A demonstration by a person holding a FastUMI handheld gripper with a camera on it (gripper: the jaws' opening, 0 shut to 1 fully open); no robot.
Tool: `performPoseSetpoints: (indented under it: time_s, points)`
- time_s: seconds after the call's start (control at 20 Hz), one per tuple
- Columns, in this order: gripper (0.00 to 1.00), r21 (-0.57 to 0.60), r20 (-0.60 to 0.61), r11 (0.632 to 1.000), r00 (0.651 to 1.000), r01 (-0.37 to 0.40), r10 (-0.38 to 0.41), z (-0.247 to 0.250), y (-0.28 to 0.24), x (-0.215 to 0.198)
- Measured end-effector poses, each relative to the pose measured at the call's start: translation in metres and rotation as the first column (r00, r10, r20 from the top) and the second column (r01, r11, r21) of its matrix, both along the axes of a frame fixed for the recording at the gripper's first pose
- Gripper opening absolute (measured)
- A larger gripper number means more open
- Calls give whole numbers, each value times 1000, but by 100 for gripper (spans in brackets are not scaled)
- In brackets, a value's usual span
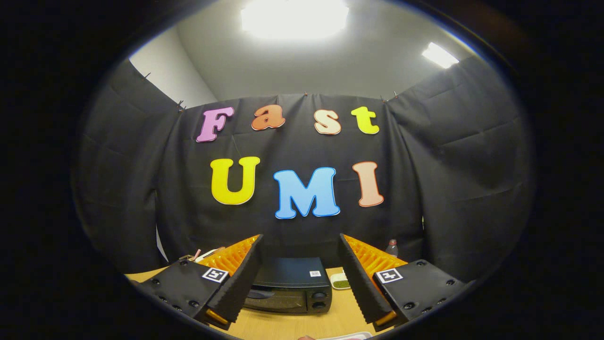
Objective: Open the toaster oven, put the food inside, and close the toaster oven door.
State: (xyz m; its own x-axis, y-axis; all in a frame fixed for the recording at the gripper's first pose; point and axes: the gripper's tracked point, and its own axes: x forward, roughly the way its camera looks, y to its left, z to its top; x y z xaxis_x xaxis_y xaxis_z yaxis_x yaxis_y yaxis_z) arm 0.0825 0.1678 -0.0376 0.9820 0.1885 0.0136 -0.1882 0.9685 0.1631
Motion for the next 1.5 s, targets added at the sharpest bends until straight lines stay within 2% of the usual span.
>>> performPoseSetpoints:
  time_s: [0.3,0.85,1.3,1.5]
  points:
    - [97,3,-33,1000,999,-29,29,-47,56,29]
    - [97,-14,-176,994,979,-110,105,-150,146,72]
    - [97,-66,-283,994,957,-89,66,-207,162,88]
    - [97,-79,-272,993,960,-89,65,-205,164,83]
